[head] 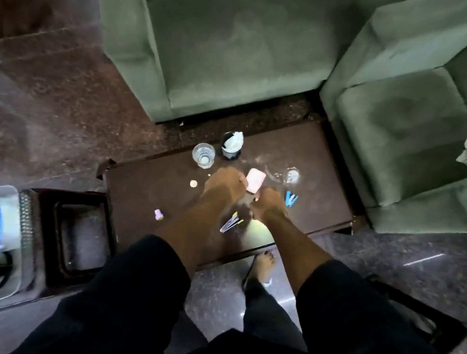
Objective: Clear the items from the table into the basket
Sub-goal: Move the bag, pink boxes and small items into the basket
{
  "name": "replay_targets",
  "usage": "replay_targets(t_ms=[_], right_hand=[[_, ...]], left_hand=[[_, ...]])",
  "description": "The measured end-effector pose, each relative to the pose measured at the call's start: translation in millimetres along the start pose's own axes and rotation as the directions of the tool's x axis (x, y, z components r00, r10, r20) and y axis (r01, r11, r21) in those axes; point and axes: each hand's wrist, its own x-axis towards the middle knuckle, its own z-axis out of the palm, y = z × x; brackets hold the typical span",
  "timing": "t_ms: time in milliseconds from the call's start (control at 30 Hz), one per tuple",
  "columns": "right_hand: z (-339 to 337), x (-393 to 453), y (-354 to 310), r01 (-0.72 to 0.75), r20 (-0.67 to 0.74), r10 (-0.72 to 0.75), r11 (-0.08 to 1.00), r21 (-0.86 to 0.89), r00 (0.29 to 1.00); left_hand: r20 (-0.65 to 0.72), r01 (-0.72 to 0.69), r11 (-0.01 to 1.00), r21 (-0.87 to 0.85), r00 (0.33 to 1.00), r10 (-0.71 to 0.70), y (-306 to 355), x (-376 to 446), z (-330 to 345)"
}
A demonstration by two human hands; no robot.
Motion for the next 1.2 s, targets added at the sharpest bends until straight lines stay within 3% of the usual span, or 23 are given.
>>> replay_targets(t_ms=[200,400,600,700,867,1000,1200], right_hand=[[-11.9,69.2,55.7,-0.082,0.01,0.082,0.996,0.025,0.997],[38.9,139.8,87.7,-0.174,0.038,0.17,0.97,0.169,0.985],[124.6,176.8,118.4,-0.166,0.057,0.16,0.978,0.124,0.986],[146.7,183.7,118.2,-0.141,-0.05,0.144,0.989,0.054,0.988],[153.9,188.5,120.6,-0.108,-0.162,0.123,0.989,0.099,0.979],[143.0,187.0,132.9,-0.11,-0.196,0.14,0.981,0.158,0.97],[122.3,166.9,115.6,-0.056,-0.212,0.1,0.977,0.206,0.972]], left_hand=[[-0.056,0.09,0.995,-0.049,0.994,-0.093,18.3,60.4,62.1],[-0.128,0.207,0.96,-0.186,0.964,-0.233,-5.7,140.0,122.2],[-0.271,0.213,0.977,-0.014,0.94,-0.209,-37.8,200.6,179.3],[-0.319,0.238,0.971,0.022,0.922,-0.219,-38.3,220.0,196.8],[-0.335,0.288,0.957,0.041,0.906,-0.259,-42.2,228.6,217.3],[-0.4,0.295,0.953,-0.075,0.866,-0.299,-46.6,215.2,217.1],[-0.379,0.295,0.936,-0.19,0.857,-0.348,-45.7,176.9,197.0]])
